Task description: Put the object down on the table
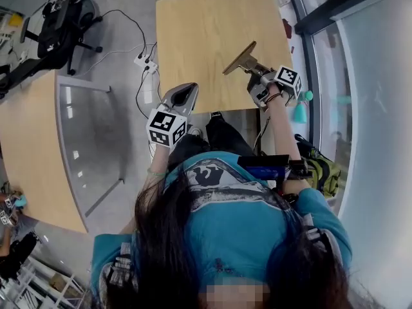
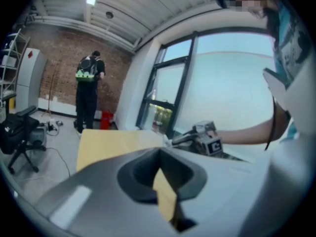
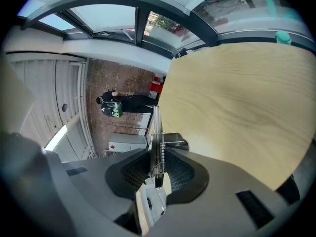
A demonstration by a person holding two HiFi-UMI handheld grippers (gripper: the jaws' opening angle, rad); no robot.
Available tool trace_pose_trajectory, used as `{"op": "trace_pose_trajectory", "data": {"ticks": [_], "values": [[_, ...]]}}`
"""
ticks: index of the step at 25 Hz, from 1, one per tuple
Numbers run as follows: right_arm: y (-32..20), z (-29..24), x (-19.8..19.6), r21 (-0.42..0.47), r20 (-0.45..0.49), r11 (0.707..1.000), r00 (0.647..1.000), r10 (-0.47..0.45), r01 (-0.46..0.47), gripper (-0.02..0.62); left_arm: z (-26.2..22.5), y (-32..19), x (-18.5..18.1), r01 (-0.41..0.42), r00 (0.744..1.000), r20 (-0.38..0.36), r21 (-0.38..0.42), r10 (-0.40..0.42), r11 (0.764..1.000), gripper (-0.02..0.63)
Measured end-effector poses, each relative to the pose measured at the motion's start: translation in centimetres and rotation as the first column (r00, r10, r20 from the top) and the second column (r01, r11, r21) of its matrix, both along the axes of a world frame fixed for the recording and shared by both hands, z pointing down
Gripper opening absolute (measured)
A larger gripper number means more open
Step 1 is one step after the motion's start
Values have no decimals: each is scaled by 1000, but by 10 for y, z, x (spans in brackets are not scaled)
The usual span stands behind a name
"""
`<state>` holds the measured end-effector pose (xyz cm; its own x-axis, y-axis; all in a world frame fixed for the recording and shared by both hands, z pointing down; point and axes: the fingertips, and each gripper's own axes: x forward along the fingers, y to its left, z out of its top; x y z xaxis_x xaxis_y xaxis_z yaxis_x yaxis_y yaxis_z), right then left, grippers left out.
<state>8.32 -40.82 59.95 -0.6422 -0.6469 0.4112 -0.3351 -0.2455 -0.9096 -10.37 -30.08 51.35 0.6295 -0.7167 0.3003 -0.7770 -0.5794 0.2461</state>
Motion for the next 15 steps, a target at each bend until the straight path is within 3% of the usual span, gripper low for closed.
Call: {"op": "trace_pose_trajectory", "data": {"ticks": [7,15], "values": [[-90,61,10,-117,-42,993,998,-36,31,95,2,-41,-3,123,992,19,-21,-122,992,3],[-119,103,9,-203,-60,979,998,-34,21,95,8,-47,-10,199,979,42,-49,-197,979,3]]}}
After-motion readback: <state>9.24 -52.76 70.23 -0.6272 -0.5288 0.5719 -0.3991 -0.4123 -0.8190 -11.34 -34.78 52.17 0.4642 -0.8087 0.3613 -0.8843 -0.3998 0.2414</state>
